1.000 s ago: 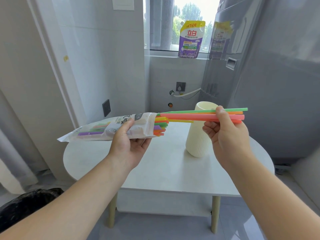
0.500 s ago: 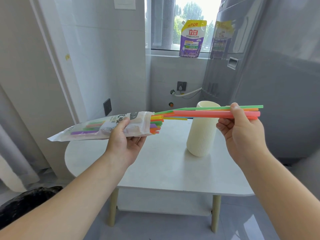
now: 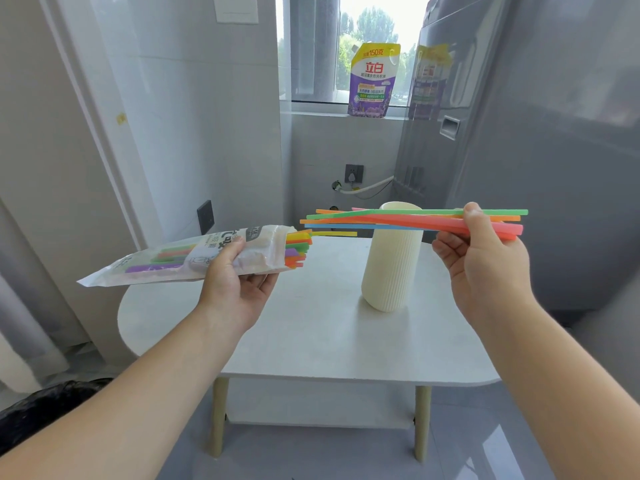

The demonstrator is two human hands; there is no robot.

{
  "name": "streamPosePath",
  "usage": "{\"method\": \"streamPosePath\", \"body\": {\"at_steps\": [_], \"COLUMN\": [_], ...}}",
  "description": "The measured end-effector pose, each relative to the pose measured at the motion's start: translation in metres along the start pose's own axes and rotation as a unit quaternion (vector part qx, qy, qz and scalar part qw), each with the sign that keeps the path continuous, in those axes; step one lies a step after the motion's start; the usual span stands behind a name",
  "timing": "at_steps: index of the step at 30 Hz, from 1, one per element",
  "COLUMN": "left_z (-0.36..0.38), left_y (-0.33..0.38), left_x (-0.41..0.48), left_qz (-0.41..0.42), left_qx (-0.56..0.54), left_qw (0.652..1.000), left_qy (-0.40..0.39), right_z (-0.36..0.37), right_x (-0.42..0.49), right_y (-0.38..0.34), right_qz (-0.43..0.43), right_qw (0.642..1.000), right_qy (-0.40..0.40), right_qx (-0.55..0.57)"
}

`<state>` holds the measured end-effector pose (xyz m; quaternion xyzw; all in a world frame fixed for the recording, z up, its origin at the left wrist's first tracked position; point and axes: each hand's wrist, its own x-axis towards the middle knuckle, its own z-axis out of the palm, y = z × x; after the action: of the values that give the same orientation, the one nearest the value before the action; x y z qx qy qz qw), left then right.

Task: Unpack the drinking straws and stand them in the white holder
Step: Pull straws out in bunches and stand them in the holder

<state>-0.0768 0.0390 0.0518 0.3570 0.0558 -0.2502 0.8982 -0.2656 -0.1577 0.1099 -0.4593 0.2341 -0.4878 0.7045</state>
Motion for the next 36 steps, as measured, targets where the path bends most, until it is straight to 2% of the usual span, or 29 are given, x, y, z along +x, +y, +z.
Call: {"method": "streamPosePath", "body": {"at_steps": [7, 15, 30, 36], "left_z": [0.011, 0.031, 0.040, 0.035], "left_y": [-0.024, -0.052, -0.073, -0.072], "left_x": [-0.003, -0.003, 0.002, 0.004], "left_qz": [-0.027, -0.055, -0.076, -0.072], "left_qx": [0.010, 0.006, 0.009, 0.012], "left_qw": [0.999, 0.997, 0.995, 0.995], "left_qy": [-0.016, -0.045, -0.062, -0.062], "right_z": [-0.012, -0.032, -0.038, -0.028], "right_x": [0.009, 0.025, 0.041, 0.047], "right_y": [-0.020, -0.055, -0.072, -0.073], "right_qz": [-0.012, -0.076, -0.119, -0.147], "right_qw": [0.998, 0.991, 0.980, 0.972], "right_qy": [0.062, 0.105, 0.112, 0.081], "right_qx": [0.019, -0.016, -0.117, -0.166]}}
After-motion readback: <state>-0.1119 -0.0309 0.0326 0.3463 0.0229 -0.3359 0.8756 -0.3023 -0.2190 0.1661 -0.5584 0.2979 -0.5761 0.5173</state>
